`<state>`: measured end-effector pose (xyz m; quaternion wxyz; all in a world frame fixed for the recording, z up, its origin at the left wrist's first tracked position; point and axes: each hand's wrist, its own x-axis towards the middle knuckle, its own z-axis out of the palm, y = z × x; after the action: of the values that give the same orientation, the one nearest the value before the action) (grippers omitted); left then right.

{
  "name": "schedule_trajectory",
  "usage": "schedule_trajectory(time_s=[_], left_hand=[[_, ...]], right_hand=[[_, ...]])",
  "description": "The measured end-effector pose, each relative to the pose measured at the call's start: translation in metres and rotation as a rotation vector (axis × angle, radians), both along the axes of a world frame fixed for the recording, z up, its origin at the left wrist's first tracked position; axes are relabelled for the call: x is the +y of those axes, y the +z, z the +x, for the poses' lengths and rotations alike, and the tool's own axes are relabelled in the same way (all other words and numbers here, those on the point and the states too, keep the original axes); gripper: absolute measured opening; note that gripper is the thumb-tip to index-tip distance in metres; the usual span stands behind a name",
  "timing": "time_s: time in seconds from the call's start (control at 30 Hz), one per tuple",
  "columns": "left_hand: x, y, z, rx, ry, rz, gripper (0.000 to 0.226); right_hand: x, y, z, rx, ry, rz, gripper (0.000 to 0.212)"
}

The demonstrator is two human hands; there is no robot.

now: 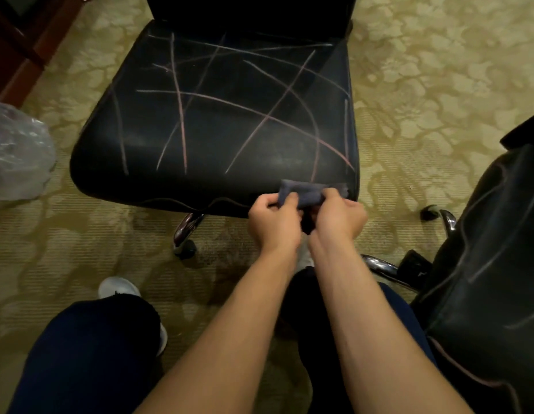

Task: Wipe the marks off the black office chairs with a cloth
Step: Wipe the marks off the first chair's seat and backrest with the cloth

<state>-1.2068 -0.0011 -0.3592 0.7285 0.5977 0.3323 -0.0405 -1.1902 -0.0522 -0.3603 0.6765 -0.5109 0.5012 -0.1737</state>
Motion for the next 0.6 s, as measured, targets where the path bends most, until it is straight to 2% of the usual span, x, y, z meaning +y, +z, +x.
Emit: schedule_trajectory(time_s=[0.07, 0.17, 0.23, 0.33, 0.47, 0.6], left_hand=[[-0.027, 0.004, 0.003, -0.049, -0.014, 0.052, 0.011], [-0.046, 0.004, 0.007, -0.073, -0.058, 0.061, 0.012], [-0.039, -0.003, 0.012, -0.063, -0.044, 0.043, 0.011], [-0.011, -0.01, 0.014, -0.045, 0.004, -0.007, 0.013], [0.048, -0.009, 0.014, -0.043, 0.112, -0.041, 0.01], [0.114, -0.013, 0.01, -0.033, 0.146, 0.035, 0.01]], right_hand=[[-0.027, 0.002, 0.006, 0.003, -0.028, 0.012, 0.012], [-0.042, -0.003, 0.006, 0.034, 0.005, -0.074, 0.009], [-0.031, -0.006, 0.009, 0.043, -0.001, -0.109, 0.025], [0.004, 0.002, 0.013, 0.041, -0.022, -0.087, 0.033], [0.061, 0.0, 0.015, 0.03, 0.074, -0.011, 0.026], [0.117, -0.016, 0.006, 0.065, 0.24, -0.041, 0.016]])
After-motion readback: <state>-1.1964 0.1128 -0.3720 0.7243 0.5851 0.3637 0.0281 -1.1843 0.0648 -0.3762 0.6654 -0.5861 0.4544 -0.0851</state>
